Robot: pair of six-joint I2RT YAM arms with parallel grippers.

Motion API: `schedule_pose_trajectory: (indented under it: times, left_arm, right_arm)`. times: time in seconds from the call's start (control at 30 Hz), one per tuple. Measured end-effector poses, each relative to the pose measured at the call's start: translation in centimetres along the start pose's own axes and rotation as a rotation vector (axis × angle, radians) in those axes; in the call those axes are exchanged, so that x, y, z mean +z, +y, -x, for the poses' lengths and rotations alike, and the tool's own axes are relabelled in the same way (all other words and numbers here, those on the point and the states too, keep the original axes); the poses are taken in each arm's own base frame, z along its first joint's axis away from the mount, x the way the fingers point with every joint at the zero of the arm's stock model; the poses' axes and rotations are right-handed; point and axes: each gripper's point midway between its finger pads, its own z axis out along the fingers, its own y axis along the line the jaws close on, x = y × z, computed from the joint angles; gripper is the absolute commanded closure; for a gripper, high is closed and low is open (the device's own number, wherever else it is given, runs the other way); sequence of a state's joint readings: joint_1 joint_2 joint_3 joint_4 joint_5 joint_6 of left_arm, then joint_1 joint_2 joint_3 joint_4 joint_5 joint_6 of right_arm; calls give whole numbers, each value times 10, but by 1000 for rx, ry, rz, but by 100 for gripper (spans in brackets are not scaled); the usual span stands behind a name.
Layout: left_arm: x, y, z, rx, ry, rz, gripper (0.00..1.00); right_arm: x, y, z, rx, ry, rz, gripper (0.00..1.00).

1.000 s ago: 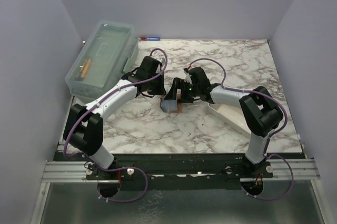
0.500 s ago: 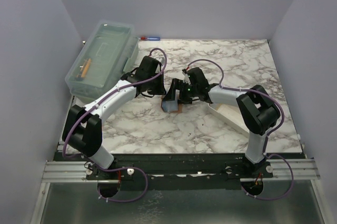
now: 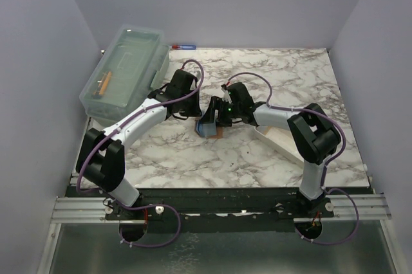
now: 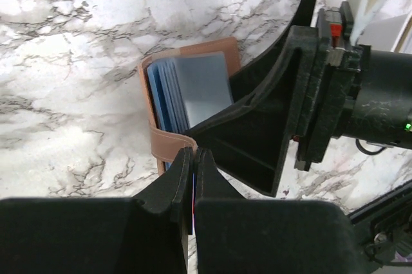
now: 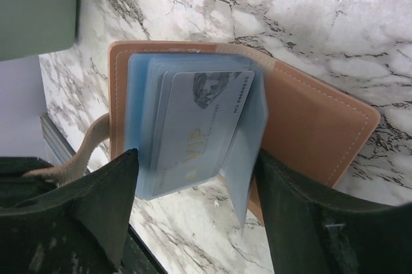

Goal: Put the credit cards into the card holder
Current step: Open the card holder at the center of the board.

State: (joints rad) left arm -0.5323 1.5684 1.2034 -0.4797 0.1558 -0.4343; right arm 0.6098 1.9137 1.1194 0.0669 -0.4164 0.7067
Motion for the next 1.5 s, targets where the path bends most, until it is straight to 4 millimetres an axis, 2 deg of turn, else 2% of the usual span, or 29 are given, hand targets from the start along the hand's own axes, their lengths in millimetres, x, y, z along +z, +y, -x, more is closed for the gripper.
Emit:
schedule_pose_trajectory:
  times: [0.13,0.23,0.4,0.57,0.73,0.9,1.33,1.5]
  left_arm:
    - [0,13,-2,-2,0,71,100]
    - [-2,25,-4,-1,2,129,95]
    - [-4,34,-8,-4,16,177,100]
    - [-4,36,-8,-7,18,179,100]
    - [-7,34,-6,-6,5,172,100]
    - [-10,32,-2,-2,-13,164,100]
    - [-11,33,-2,1,-15,164,100]
    - [-10,34,-3,2,-12,166,100]
  right_arm:
    - [0,1,1,0,-2,2,35]
    - [0,0,1,-1,-3,1,35]
    - [0,-1,1,1,-5,-8,33]
    - [-2,-14,1,11,-20,-85,17]
    - [-19,-33,3,-10,-52,-237,10]
    - [-33,-34,10,-44,-82,-285,9]
    - [-40,-39,14,-68,-103,-332,8]
    - [-43,-35,15,-103,-114,-377,8]
